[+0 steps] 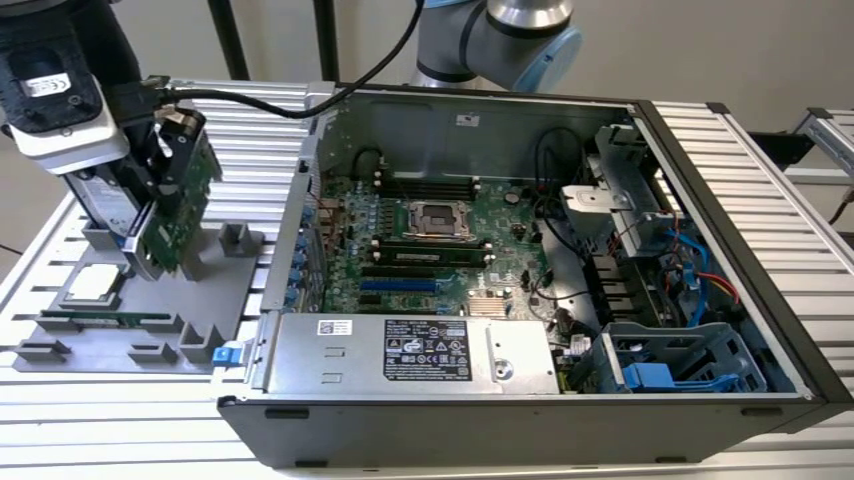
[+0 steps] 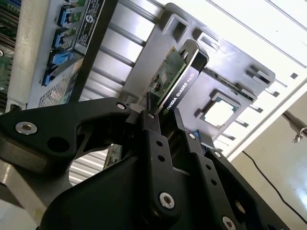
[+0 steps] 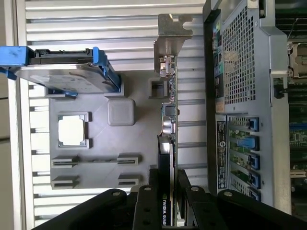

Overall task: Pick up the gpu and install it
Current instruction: 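Pick up the gpu and move the gpu toward the slot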

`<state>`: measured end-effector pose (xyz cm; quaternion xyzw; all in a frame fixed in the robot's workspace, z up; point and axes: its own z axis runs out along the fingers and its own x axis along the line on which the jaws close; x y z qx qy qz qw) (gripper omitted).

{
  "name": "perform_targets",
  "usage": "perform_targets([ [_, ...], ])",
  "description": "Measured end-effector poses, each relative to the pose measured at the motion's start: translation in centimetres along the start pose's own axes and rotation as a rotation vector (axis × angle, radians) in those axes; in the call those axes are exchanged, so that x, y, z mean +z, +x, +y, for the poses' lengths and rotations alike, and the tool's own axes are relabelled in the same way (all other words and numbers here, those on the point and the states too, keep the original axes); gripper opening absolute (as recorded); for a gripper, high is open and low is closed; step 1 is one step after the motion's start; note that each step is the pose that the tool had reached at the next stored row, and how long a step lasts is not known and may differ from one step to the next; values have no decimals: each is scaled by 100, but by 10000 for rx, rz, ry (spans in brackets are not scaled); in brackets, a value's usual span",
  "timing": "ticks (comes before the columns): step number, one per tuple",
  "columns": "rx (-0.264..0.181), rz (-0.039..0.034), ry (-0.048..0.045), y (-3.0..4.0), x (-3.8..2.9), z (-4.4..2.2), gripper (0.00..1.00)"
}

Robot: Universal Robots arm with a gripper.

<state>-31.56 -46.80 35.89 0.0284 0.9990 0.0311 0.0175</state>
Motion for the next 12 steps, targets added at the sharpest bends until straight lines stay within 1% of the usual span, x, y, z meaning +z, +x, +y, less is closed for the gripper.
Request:
perform_targets([
  [12, 0, 1, 1, -3, -94, 6, 0],
])
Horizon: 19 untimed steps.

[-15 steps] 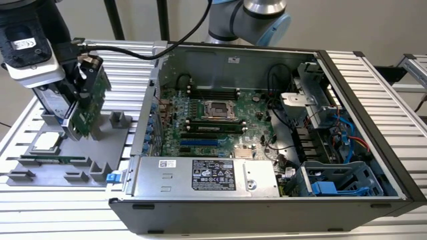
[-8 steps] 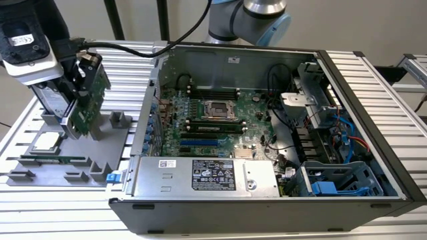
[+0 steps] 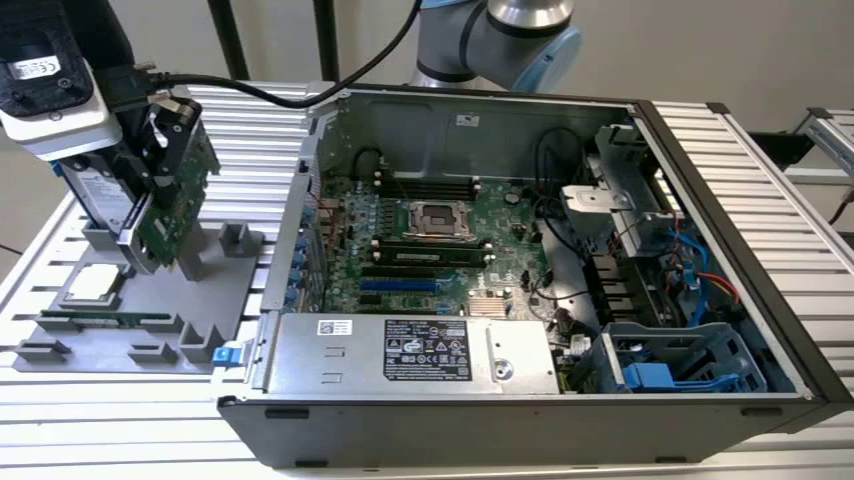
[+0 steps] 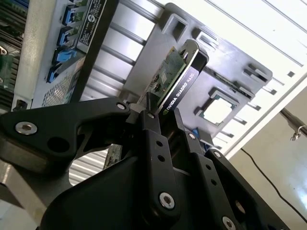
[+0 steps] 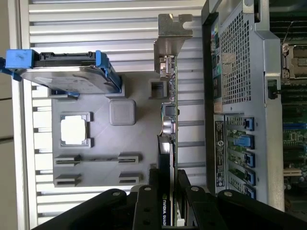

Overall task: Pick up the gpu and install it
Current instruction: 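Pick up the gpu and move the gpu toward the slot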

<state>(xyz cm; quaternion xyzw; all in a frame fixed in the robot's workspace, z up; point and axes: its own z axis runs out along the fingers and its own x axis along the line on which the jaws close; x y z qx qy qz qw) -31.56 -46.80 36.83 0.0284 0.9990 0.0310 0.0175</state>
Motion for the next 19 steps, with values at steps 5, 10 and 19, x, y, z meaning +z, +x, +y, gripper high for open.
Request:
perform_targets([
  [5, 0, -1, -2, -1, -40, 3, 0],
  [10, 0, -1, -2, -3, -78, 5, 0],
  [19, -1, -1, -1, -3, -99, 6, 0],
])
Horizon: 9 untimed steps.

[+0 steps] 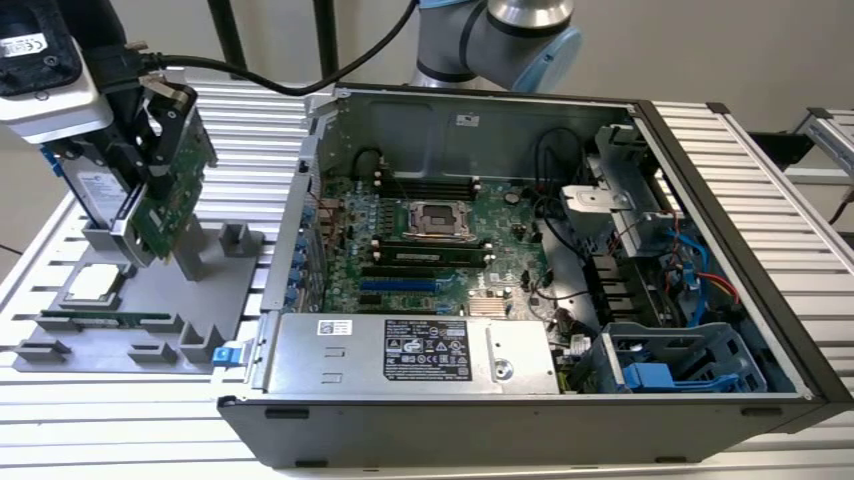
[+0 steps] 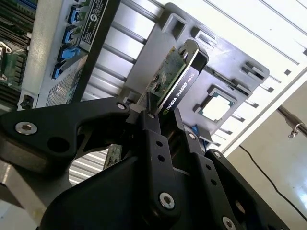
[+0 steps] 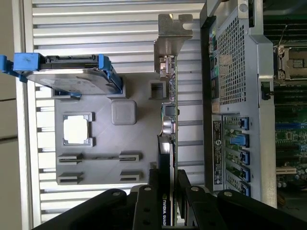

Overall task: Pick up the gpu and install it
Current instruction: 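Pick up the gpu and move the gpu toward the slot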

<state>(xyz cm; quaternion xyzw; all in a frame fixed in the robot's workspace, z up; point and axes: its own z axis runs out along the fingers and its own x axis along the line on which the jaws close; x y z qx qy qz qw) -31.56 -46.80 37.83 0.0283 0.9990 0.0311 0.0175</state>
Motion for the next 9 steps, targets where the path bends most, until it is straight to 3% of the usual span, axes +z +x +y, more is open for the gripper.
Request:
perform_targets([
  [9, 1, -1, 0, -1, -52, 4, 0],
])
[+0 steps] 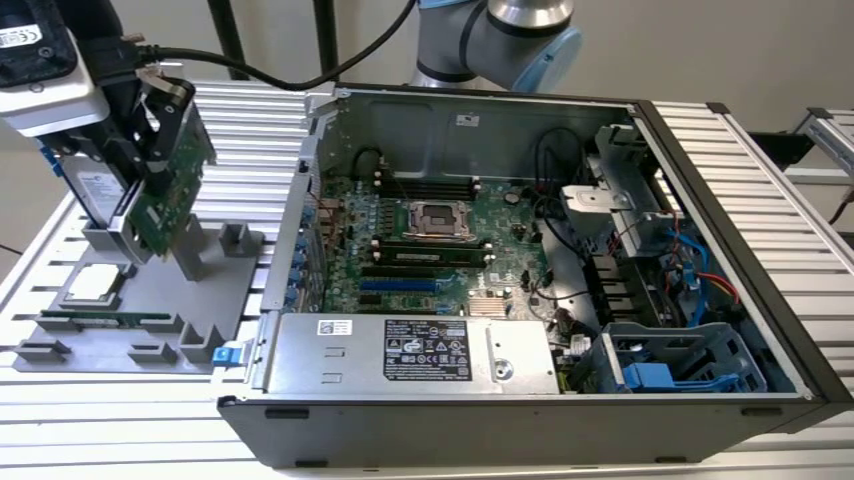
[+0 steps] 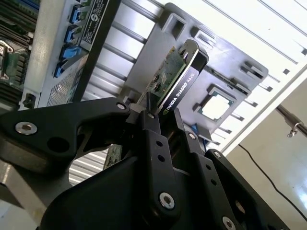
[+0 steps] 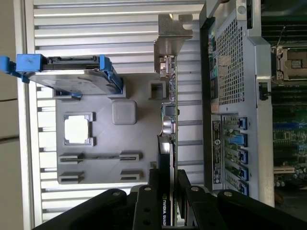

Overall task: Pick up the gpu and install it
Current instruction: 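Pick up the gpu and move the gpu toward the slot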

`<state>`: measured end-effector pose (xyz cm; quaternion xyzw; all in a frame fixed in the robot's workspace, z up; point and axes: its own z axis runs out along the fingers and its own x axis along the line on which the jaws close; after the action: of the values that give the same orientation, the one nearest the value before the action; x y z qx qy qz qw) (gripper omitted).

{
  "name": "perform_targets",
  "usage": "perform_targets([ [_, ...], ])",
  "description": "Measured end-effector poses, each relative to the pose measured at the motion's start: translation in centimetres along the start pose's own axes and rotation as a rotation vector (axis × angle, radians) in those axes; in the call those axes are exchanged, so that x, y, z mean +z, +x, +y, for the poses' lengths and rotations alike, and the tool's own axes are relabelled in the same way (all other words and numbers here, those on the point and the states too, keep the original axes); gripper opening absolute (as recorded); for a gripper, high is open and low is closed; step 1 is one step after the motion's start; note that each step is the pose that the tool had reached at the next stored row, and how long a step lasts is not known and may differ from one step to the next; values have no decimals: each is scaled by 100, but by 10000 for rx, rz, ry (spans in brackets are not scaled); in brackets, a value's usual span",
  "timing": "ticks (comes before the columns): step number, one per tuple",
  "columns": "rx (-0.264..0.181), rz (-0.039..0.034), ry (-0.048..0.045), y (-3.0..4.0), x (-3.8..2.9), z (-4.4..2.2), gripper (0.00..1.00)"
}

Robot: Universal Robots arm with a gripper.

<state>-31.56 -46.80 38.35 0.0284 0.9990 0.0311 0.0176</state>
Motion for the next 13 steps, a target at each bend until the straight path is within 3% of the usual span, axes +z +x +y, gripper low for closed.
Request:
perform_targets([
  [13, -1, 1, 1, -3, -80, 5, 0],
])
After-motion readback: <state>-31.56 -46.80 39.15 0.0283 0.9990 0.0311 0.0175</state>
